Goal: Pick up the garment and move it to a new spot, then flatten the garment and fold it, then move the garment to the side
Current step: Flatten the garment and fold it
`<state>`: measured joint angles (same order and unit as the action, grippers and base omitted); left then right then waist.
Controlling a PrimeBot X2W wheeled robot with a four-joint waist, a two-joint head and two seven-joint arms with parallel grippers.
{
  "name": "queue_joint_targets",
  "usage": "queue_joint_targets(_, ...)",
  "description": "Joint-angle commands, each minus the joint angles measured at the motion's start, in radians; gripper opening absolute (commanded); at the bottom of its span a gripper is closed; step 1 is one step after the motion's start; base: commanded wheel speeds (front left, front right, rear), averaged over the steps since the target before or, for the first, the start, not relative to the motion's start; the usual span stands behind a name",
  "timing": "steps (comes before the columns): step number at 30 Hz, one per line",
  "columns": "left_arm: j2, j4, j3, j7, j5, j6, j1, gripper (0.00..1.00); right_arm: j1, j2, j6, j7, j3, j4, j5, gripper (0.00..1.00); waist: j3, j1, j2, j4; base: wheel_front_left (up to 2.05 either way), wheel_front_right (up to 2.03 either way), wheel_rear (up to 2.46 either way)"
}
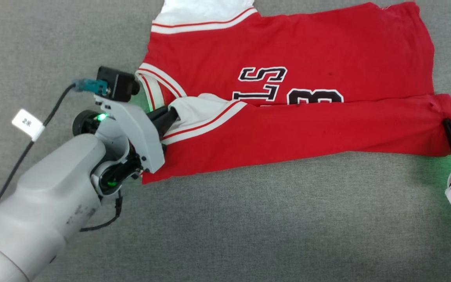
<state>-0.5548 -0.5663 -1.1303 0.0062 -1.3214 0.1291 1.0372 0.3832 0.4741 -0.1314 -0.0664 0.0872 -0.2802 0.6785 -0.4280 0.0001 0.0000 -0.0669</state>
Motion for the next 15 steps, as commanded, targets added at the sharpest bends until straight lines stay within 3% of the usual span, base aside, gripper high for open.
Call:
queue_joint_targets(1,-0.012,-0.008,-0.013,-0.021,0.013,0.002,0.008,1.0,0.008,0.01,0.002,0.014,0.007,-0.006,-0.013,1.0,0.021,-0.0001,0.0,0.003,0.0,0.0,0.0)
queue_joint_targets(9,-0.081,0.048,-0.078,-0.049,0.029,0.002,0.031,1.0,-0.058,0.043,0.002,0.033,-0.012,0.029,-0.042,1.0,0.11,-0.0001,0.0,0.037,0.0,0.0,0.0)
queue_joint_targets(15,-0.124,0.115,-0.103,0.145,-0.05,-0.015,0.024,1.0,-0.117,0.048,0.002,0.001,-0.05,0.094,-0.053,1.0,0.155,-0.0001,0.0,0.062,0.0,0.0,0.0)
